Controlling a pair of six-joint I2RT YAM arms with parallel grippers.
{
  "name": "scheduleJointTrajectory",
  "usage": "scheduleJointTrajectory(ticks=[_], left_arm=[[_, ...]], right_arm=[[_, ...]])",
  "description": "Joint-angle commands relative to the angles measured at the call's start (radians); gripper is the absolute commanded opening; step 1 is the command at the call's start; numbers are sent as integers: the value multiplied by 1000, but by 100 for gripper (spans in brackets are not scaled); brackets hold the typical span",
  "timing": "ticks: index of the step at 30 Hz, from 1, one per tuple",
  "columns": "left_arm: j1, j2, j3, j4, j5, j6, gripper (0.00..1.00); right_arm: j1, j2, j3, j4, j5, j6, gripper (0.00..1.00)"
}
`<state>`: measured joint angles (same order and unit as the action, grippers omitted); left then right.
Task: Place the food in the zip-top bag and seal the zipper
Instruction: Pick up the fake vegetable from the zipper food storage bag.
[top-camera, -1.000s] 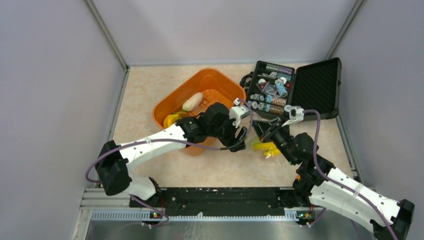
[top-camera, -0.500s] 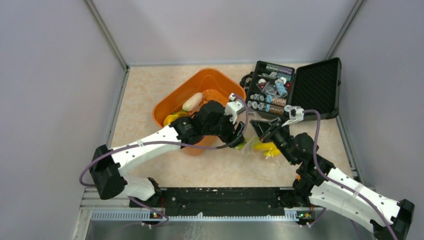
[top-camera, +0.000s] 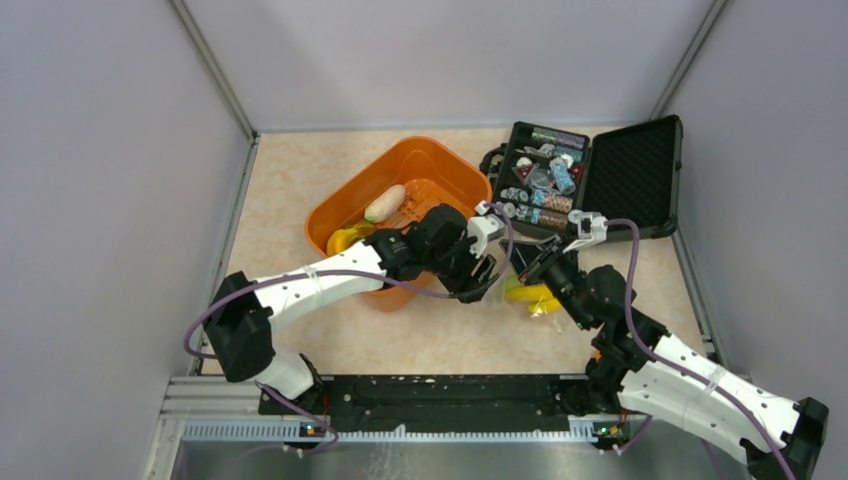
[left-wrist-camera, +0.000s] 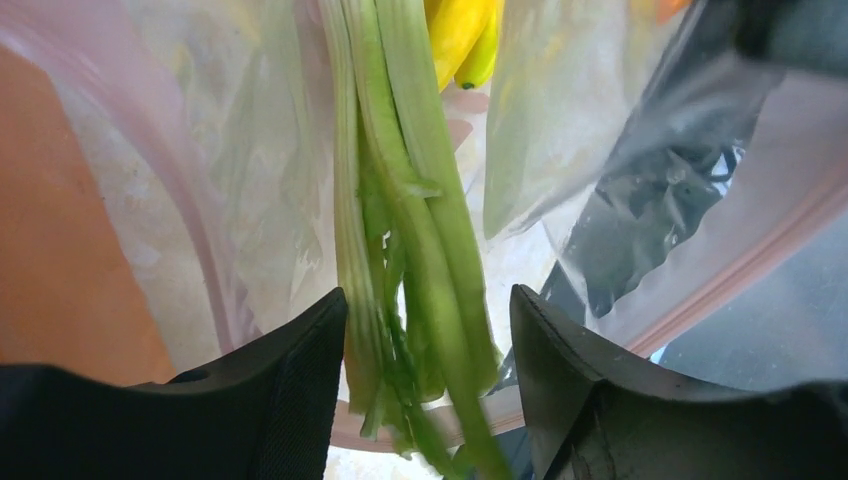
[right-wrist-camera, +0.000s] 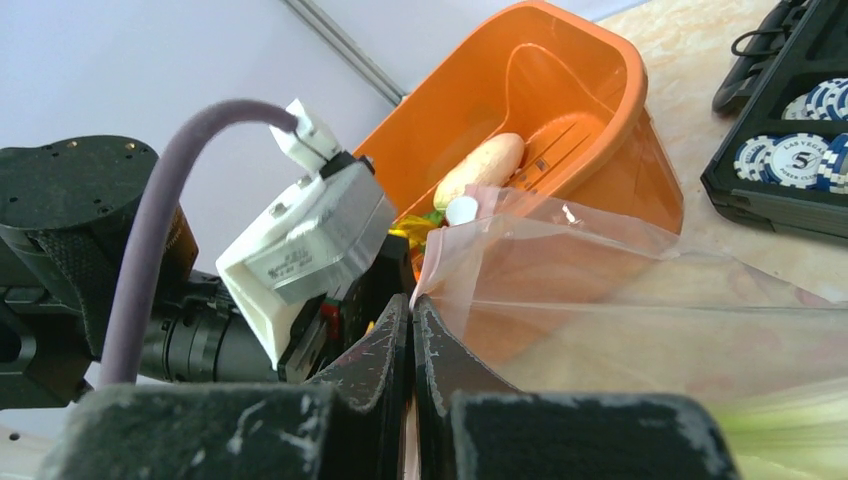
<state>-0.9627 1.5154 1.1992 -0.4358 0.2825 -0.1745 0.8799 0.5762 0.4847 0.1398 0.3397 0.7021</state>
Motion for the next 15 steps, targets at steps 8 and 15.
scheduleJointTrajectory(ticks=[8,15], left_arm=[[6,-158,-1,46,-70,-44,82],[25,-287,-4,72,-71,-44,80]], right_arm=[[-1,44,67,2,88,35,0],[-1,49,46,43,85,43,0]])
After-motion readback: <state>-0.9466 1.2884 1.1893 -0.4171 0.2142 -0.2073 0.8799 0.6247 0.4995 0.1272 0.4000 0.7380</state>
